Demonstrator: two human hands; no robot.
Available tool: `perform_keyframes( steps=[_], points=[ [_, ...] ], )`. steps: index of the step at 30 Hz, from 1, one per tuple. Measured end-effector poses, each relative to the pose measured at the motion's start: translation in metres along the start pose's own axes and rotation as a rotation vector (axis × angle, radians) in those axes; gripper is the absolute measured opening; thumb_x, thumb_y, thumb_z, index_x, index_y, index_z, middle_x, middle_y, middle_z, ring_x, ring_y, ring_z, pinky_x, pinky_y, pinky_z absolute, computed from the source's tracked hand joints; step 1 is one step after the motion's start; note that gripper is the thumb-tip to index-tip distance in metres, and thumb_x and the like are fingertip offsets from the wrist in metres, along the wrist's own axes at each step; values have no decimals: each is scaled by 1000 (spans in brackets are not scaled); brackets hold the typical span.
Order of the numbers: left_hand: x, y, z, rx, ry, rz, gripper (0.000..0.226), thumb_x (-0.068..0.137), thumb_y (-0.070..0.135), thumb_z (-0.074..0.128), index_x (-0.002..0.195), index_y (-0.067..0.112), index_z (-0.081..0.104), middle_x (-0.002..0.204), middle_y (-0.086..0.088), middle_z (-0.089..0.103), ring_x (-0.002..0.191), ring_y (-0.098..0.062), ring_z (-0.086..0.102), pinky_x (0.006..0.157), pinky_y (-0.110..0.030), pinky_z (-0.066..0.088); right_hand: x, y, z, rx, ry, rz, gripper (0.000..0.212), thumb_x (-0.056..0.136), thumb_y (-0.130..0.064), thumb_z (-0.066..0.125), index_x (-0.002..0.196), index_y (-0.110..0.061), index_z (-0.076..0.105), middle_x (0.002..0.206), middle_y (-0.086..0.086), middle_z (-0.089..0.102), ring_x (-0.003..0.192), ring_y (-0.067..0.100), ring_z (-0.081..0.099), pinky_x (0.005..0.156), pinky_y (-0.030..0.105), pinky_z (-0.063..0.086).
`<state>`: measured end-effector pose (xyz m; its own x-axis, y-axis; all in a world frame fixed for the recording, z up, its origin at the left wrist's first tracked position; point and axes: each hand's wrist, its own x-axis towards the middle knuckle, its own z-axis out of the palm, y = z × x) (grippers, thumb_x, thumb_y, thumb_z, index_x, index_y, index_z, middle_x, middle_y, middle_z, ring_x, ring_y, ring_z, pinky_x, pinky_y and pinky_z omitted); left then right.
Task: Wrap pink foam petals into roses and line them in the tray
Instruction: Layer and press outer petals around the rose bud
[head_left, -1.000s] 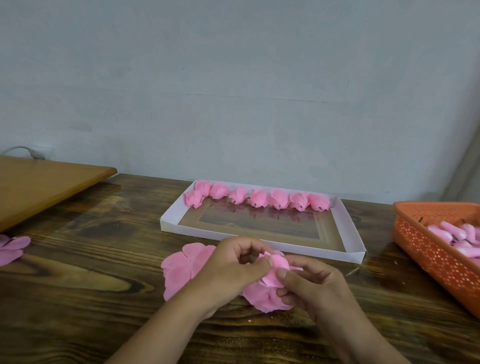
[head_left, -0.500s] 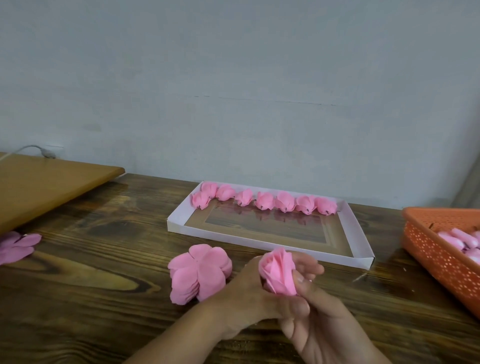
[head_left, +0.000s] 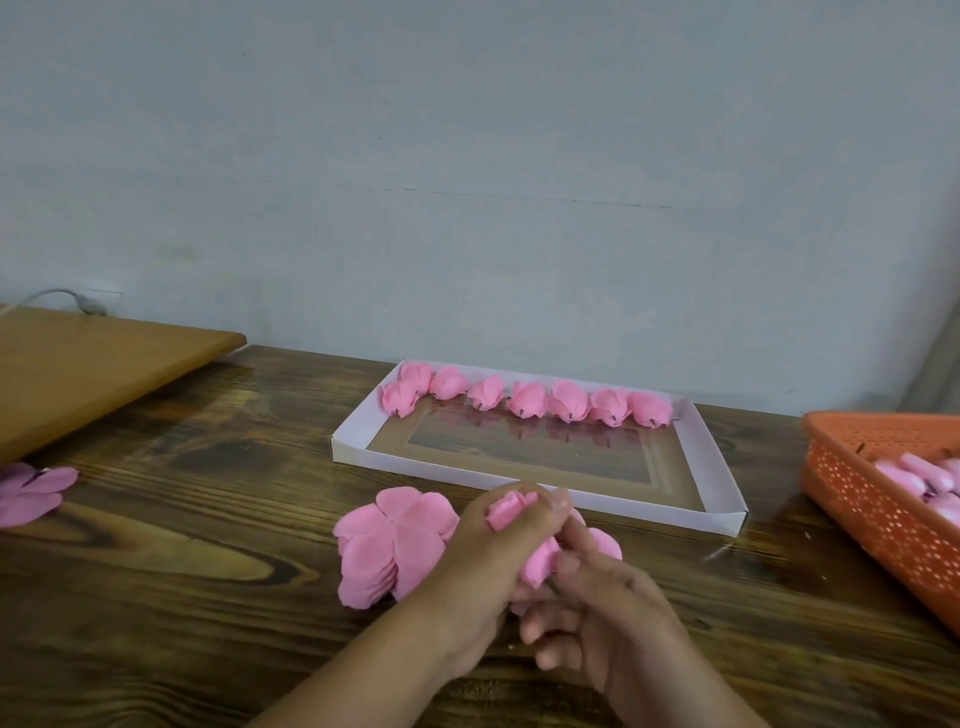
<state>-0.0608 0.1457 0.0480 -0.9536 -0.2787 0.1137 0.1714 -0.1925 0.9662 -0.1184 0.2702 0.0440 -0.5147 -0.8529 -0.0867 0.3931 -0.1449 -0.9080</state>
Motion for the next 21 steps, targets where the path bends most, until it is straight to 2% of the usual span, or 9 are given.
perform_keyframes(
  steps=[1,3,5,7,9,11,14,18,21],
  points=[
    [1,-1,0,-14,17,-11,33,76,55,70,70,22,71,75,-8,67,51,-24,52,46,-23,41,-1,0,0,-131,58,-40,14,83,-27,77,91,-15,79,80,15,71,60,19,63,53,27,52],
    [3,-2,0,-37,43,-30,36,75,55,71,70,19,69,72,-12,61,45,-23,50,45,-25,42,-4,4,-3,-432,164,-145,16,91,-20,68,79,-16,78,67,5,70,58,14,61,55,24,51],
    [5,-3,-1,-62,72,-43,35,77,52,71,67,18,69,74,-4,65,49,-19,54,46,-25,42,-6,8,-4,-698,225,-254,22,92,-16,67,79,-30,78,63,-5,70,59,8,62,61,20,52],
    [6,-5,-1,-62,88,-56,34,81,48,69,66,17,68,73,3,65,52,-13,55,47,-23,39,-7,13,-6,-966,258,-408,25,89,-16,71,85,-40,77,70,-19,71,63,1,65,63,10,47],
    [6,-9,0,-43,83,-72,37,78,50,70,66,16,67,68,4,62,52,-14,52,47,-23,38,-7,17,-11,-1126,254,-538,22,89,-15,70,90,-35,77,76,-28,70,64,-7,63,60,4,42],
    [6,-11,2,-68,80,-89,40,73,53,73,65,14,65,67,3,60,53,-15,50,50,-24,36,-5,20,-15,-1181,249,-597,18,91,-15,65,84,-28,76,73,-22,69,61,-3,61,57,11,45],
    [7,-12,2,-169,70,-99,42,70,52,77,63,14,61,74,-2,62,58,-18,51,57,-29,32,-6,18,-13,-992,239,-470,24,89,-21,59,67,-21,69,60,-8,65,58,7,61,59,31,55],
    [7,-12,-2,-259,38,-114,44,67,55,81,57,18,58,66,-2,60,62,-18,52,59,-30,33,-8,10,2,-472,109,-187,26,77,-25,59,58,-11,68,52,6,60,45,14,50,44,22,41],
    [6,-10,-1,-417,-22,-106,48,59,49,93,55,17,57,59,0,56,60,-17,57,62,-29,52,-5,10,5,-88,18,22,22,70,-17,64,56,0,67,51,18,55,35,17,43,36,18,33]
  ],
)
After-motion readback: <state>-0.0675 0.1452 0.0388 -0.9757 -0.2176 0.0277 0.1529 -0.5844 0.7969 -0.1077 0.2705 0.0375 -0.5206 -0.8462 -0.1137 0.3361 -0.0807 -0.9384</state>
